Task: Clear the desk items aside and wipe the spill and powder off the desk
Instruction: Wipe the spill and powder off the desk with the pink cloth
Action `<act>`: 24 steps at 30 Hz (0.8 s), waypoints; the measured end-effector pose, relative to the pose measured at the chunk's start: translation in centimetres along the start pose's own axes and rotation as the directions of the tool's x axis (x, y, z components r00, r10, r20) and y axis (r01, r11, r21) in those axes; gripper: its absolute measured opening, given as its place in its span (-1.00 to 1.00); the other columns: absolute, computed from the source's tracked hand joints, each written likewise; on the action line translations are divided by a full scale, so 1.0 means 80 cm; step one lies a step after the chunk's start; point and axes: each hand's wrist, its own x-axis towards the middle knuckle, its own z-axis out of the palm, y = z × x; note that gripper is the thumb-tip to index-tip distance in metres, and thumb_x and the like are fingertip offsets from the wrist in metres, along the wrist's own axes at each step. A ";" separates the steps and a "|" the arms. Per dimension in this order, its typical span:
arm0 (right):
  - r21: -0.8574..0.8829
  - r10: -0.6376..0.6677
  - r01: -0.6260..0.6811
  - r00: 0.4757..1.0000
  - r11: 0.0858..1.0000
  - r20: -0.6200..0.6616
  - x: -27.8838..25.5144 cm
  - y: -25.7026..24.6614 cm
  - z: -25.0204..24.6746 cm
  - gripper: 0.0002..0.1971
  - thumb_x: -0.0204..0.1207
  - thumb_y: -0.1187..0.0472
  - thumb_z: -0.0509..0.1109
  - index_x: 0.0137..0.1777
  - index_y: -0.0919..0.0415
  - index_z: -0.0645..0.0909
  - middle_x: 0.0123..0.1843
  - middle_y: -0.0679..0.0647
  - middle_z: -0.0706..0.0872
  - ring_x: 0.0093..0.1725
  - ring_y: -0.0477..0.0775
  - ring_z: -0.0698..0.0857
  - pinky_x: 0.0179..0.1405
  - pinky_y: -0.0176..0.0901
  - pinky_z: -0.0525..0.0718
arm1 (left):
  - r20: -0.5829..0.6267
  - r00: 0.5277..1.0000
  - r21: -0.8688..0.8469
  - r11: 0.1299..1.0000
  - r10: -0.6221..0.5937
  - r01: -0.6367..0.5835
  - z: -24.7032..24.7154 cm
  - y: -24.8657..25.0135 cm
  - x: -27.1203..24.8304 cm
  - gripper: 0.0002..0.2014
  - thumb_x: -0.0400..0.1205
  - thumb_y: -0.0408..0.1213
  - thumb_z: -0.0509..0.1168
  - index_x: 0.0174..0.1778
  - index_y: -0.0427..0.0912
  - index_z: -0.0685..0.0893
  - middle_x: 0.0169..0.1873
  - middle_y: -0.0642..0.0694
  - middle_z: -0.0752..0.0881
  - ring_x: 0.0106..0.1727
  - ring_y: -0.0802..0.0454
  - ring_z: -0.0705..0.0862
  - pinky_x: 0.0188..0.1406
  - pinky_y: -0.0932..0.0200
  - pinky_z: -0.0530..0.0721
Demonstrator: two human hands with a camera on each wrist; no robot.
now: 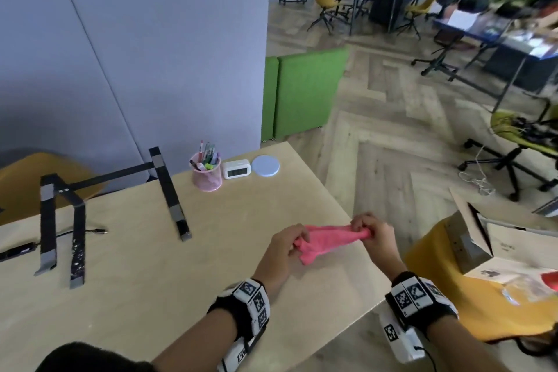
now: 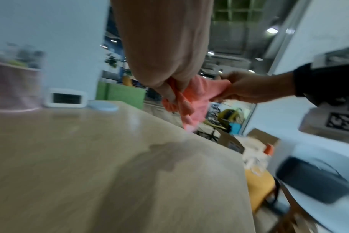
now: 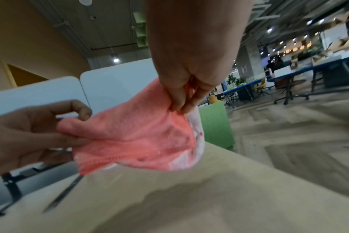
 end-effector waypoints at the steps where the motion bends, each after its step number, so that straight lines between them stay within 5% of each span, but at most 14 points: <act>1: -0.039 -0.017 0.016 1.000 0.999 -0.013 -0.002 0.012 -0.010 -0.66 0.12 0.72 0.33 -0.43 0.23 0.58 -0.26 0.11 0.68 -0.25 -0.04 0.64 -0.26 -0.50 0.54 | 0.056 0.998 0.003 1.000 0.005 -0.005 0.016 0.000 0.005 -0.81 0.54 -0.57 0.21 -0.21 -0.17 0.55 -0.19 0.18 0.69 -0.21 0.11 0.62 -0.22 0.11 0.58; 3: -0.131 0.006 -0.004 1.000 0.991 0.015 -0.018 0.042 -0.023 -0.63 0.14 0.73 0.29 -0.35 0.21 0.61 -0.21 0.10 0.68 -0.20 0.03 0.67 -0.17 -0.26 0.62 | 0.223 0.975 0.116 0.993 0.009 -0.036 0.046 -0.014 0.008 -0.75 0.58 -0.50 0.19 -0.05 0.00 0.55 0.12 0.03 0.70 0.08 -0.05 0.68 0.04 -0.03 0.66; 5: -0.281 0.110 -0.058 0.979 0.958 0.173 -0.041 0.073 -0.028 -0.54 0.19 0.70 0.23 -0.18 0.13 0.65 -0.03 0.11 0.72 0.01 0.18 0.70 0.02 -0.02 0.62 | 0.431 0.891 0.393 0.919 -0.143 -0.042 0.064 -0.035 0.003 -0.59 0.61 -0.40 0.16 0.32 0.09 0.43 0.34 -0.07 0.58 0.30 -0.13 0.61 0.30 -0.14 0.58; 7: -0.498 0.317 -0.084 0.858 0.863 0.403 -0.072 0.094 -0.023 -0.59 0.43 0.52 0.20 0.08 0.01 0.60 0.44 -0.05 0.50 0.47 0.11 0.45 0.47 0.16 0.33 | 0.593 0.719 0.636 0.759 -0.364 -0.140 0.075 -0.060 -0.009 -0.27 0.58 -0.36 0.23 0.62 0.09 0.06 0.59 -0.15 0.29 0.57 -0.19 0.32 0.57 -0.24 0.25; 8: -0.582 0.422 -0.106 0.793 0.806 0.439 -0.083 0.101 -0.022 -0.60 0.54 0.41 0.17 0.27 0.00 0.55 0.55 -0.18 0.27 0.60 0.04 0.21 0.57 0.29 0.05 | 0.648 0.632 0.661 0.725 -0.424 -0.191 0.077 -0.066 -0.015 -0.15 0.56 -0.36 0.29 0.64 0.13 -0.07 0.66 -0.12 0.11 0.65 -0.14 0.12 0.59 -0.32 0.05; 9: -0.631 0.475 -0.120 0.768 0.766 0.430 -0.091 0.104 -0.021 -0.58 0.61 0.33 0.13 0.41 -0.02 0.47 0.59 -0.22 0.15 0.64 0.02 0.06 0.57 0.36 -0.13 | 0.670 0.600 0.662 0.718 -0.438 -0.214 0.078 -0.067 -0.019 -0.09 0.54 -0.35 0.33 0.64 0.15 -0.13 0.68 -0.08 0.00 0.67 -0.07 -0.02 0.56 -0.39 -0.05; 12: -0.641 0.393 -0.118 0.867 0.758 0.306 -0.096 0.091 -0.016 -0.57 0.62 0.29 0.11 0.46 -0.03 0.40 0.66 -0.10 0.16 0.67 0.01 0.03 0.59 0.35 -0.12 | 0.683 0.598 0.646 0.729 -0.419 -0.227 0.076 -0.060 -0.020 -0.14 0.57 -0.33 0.29 0.65 0.12 -0.13 0.68 -0.01 -0.07 0.68 -0.01 -0.09 0.56 -0.47 -0.06; 14: -0.611 0.330 -0.090 0.897 0.787 0.293 -0.095 0.082 -0.005 -0.48 0.63 0.14 0.06 0.60 -0.07 0.13 0.69 -0.12 -0.08 0.68 0.01 -0.11 0.62 0.29 -0.18 | 0.679 0.614 0.648 0.722 -0.403 -0.242 0.073 -0.051 -0.019 -0.18 0.60 -0.35 0.25 0.65 0.09 -0.11 0.68 0.00 -0.09 0.68 0.00 -0.11 0.56 -0.44 -0.09; 17: -0.590 0.215 0.045 0.907 0.806 0.363 -0.103 0.077 0.023 -0.35 0.50 -0.29 -0.25 0.52 -0.28 -0.47 0.58 -0.12 -0.52 0.60 0.05 -0.45 0.49 0.20 -0.44 | 0.703 0.620 0.634 0.703 -0.349 -0.322 0.071 -0.056 -0.017 -0.11 0.56 -0.36 0.24 0.62 0.27 -0.20 0.67 -0.03 -0.14 0.68 -0.05 -0.12 0.55 -0.46 0.01; 20: -0.586 0.210 0.095 0.878 0.805 0.431 -0.113 0.087 0.052 -0.34 0.44 -0.38 -0.36 0.43 -0.33 -0.63 0.54 -0.01 -0.60 0.54 0.11 -0.52 0.43 0.24 -0.44 | 0.702 0.649 0.624 0.691 -0.292 -0.364 0.065 -0.071 -0.021 -0.09 0.54 -0.29 0.25 0.58 0.38 -0.22 0.68 0.01 -0.15 0.69 -0.02 -0.09 0.53 -0.45 0.16; 22: -0.645 0.263 0.155 0.823 0.748 0.503 -0.120 0.092 0.060 -0.36 0.55 -0.31 -0.36 0.63 -0.18 -0.23 0.66 0.20 -0.31 0.63 0.26 -0.33 0.44 0.51 -0.06 | 0.676 0.653 0.656 0.683 -0.342 -0.322 0.059 -0.073 -0.027 -0.16 0.59 -0.26 0.23 0.63 0.25 -0.16 0.68 0.02 -0.09 0.69 -0.04 -0.06 0.58 -0.38 0.05; 24: -0.730 0.328 0.211 0.789 0.651 0.520 -0.121 0.103 0.071 -0.39 0.68 -0.08 -0.33 0.52 0.05 0.39 0.60 0.30 0.24 0.64 0.34 -0.09 0.17 0.58 0.39 | 0.654 0.654 0.686 0.663 -0.381 -0.300 0.054 -0.072 -0.034 -0.16 0.61 -0.27 0.23 0.63 0.19 -0.21 0.68 0.01 -0.09 0.68 -0.10 -0.07 0.59 -0.38 -0.01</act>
